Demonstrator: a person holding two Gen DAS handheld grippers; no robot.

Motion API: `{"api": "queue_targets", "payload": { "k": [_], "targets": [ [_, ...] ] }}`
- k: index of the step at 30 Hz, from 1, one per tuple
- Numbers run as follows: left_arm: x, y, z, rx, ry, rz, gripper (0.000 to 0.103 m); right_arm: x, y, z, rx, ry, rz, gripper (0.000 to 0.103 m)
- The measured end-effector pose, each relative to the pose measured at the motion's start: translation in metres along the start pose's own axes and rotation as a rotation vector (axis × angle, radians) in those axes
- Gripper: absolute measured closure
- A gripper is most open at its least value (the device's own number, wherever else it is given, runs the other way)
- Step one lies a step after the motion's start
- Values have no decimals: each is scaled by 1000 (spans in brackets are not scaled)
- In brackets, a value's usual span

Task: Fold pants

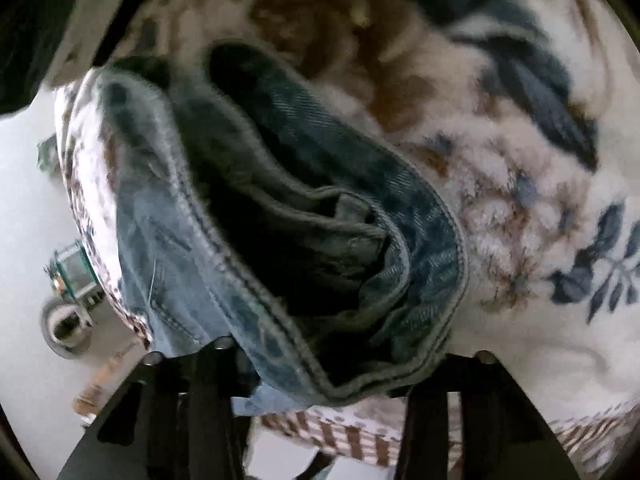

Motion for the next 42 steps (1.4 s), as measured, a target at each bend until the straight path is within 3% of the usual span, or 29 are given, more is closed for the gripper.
{"api": "queue_targets", "payload": {
  "k": [7,15,25,31,35,37,42],
  "targets": [
    [5,-33,-34,-23,94,-4,79,-25,-53,23,17,-80,-94,67],
    [29,-79,-120,-106,217,-12,79,-44,-148,71,101,-136,-175,68],
    [72,-154,-291,-267,429,-43,79,-60,-310,177,273,-191,-330,69],
    [99,-176,-410,-370,537,-51,79,-28,-417,249,387,-198,-487,69],
    [117,-148,-480,-404,624,-19,79,20,-455,266,426,-140,-572,69],
    [124,-110,-507,-409,679,37,79,50,-456,260,426,-102,-600,69],
    [137,20,-507,-361,735,201,79,123,-391,198,385,60,-601,70]
  ]
}}
Point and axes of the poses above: each gripper's, at about its wrist camera, not at the fingertips, and y roughly the way its jaws point, z to its left, x to its top, the point moved 4 cm from there along y, roughly the way its jaws point, and after that the axes turned 9 degrees about y, right-handed, at the moved point
